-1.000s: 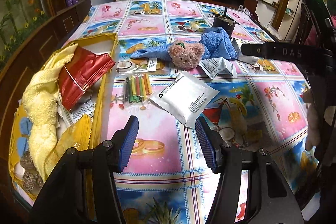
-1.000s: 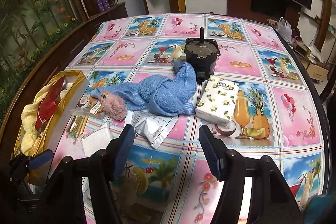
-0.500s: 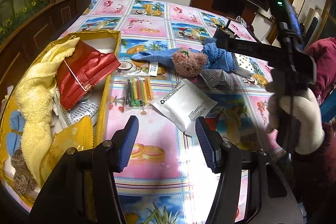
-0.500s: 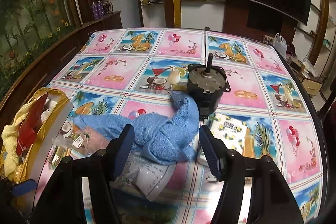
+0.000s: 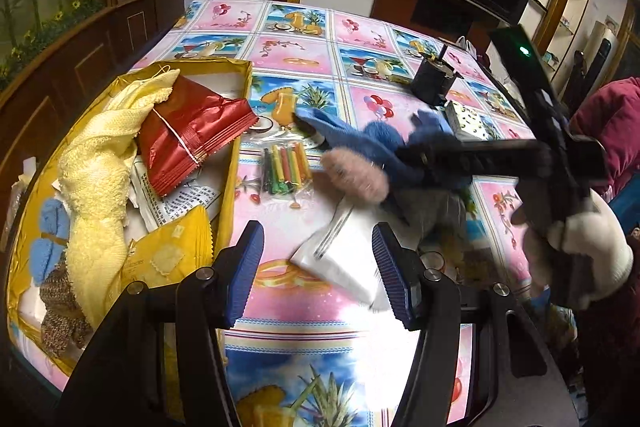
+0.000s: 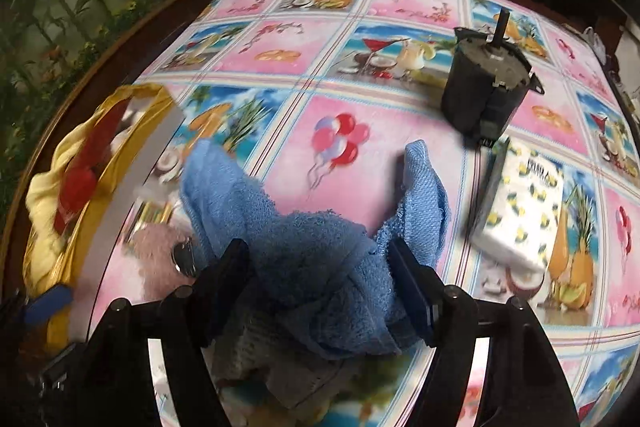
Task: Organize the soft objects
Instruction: 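Grasp the blue towel with right tool while left grasps the pink plush bear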
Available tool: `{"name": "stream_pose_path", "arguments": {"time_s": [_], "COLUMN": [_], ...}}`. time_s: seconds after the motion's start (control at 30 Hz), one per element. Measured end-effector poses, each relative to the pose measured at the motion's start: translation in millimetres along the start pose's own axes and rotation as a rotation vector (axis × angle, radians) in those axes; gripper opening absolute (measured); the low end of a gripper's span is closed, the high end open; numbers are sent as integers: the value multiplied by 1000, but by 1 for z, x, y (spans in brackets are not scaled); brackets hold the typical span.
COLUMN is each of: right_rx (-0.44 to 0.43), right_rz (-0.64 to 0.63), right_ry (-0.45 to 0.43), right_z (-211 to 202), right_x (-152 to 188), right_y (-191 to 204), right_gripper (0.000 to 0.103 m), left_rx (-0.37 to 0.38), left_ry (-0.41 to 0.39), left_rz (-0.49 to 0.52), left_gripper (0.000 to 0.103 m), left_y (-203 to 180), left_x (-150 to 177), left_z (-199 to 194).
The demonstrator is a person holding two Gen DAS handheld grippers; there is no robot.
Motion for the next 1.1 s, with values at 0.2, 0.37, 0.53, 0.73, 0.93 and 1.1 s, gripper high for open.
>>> {"name": "stream_pose_path", "arguments": {"time_s": [0.2,0.37,0.53,0.73,0.93,1.1], "right_rx": [-107,-104,-123,-106,-58,-47], "right_rz": [28,99,99,8,-25,-46], "right_ry": [-14,-62,-110,-158,-137,-134], "right_z": [-30,-41,-47,-57,-40,-34], "right_x": [25,29,39,46,43,47], "right_y": [-11,-25,-24,-10,-9,-7], "right_gripper": [72,72,72,72,72,72], "left_rx": [25,19,4,3,31,71], "left_ry": [12,22,54,101,121,66], "left_rz": [13,26,39,92,64,6], "left_gripper": [57,57,57,57,56,38], "left_y": [-11,-13,-11,-21,-23,-11], "left_x": [-1,-6,-22,-34,-33,-33], "left_z": [4,10,34,65,81,72]}}
Point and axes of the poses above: each gripper's, at about its wrist camera, not at the fingertips, and z roughly the way its jaws point, y to its left, x to its underside, the point moved 2 cm from there along z, roughly the way its jaws point, and after that the axes turned 15 degrees about z, right-handed, at the moved point
